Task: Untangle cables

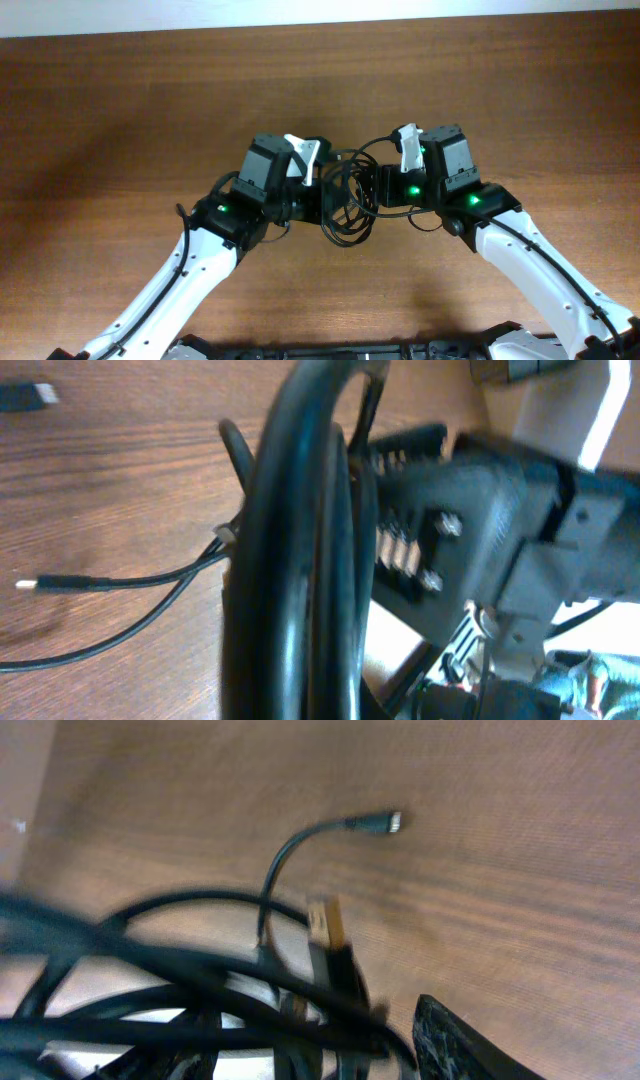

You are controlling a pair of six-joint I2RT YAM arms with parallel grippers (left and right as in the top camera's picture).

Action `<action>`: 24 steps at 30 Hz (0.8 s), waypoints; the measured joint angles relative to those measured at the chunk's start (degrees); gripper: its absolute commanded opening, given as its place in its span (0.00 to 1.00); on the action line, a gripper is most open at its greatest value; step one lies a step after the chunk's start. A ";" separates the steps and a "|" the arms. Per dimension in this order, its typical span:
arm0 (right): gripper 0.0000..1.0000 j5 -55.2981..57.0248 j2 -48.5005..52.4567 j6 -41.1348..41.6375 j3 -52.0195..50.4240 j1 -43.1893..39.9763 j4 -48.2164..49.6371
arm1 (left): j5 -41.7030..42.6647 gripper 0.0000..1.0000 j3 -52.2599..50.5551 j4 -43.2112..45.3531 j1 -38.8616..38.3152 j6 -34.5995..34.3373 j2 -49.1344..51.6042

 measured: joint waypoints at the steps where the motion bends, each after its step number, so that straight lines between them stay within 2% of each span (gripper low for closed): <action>1: 0.59 2.08 0.00 -0.09 0.00 0.17 0.26 | -0.17 0.08 0.00 0.00 -0.61 0.42 0.00; 8: 0.59 16.04 3.52 0.20 0.00 0.70 -0.09 | 2.29 0.14 0.00 -2.82 -3.08 5.07 0.00; 13: 0.59 20.83 8.39 2.40 0.00 0.48 -1.05 | 4.98 0.29 0.00 -5.90 -3.48 7.32 0.00; 19: 0.59 23.41 10.10 3.43 0.00 -2.05 -5.18 | 1.53 0.22 0.00 -10.36 -2.64 8.33 0.00; 22: 0.59 22.34 10.10 3.43 0.00 -5.75 -6.45 | -1.90 0.44 0.00 -11.47 -0.33 8.37 0.00; 24: 0.59 18.45 10.10 3.21 0.00 -8.17 -6.91 | -3.06 0.49 0.00 -10.88 1.42 7.58 -0.02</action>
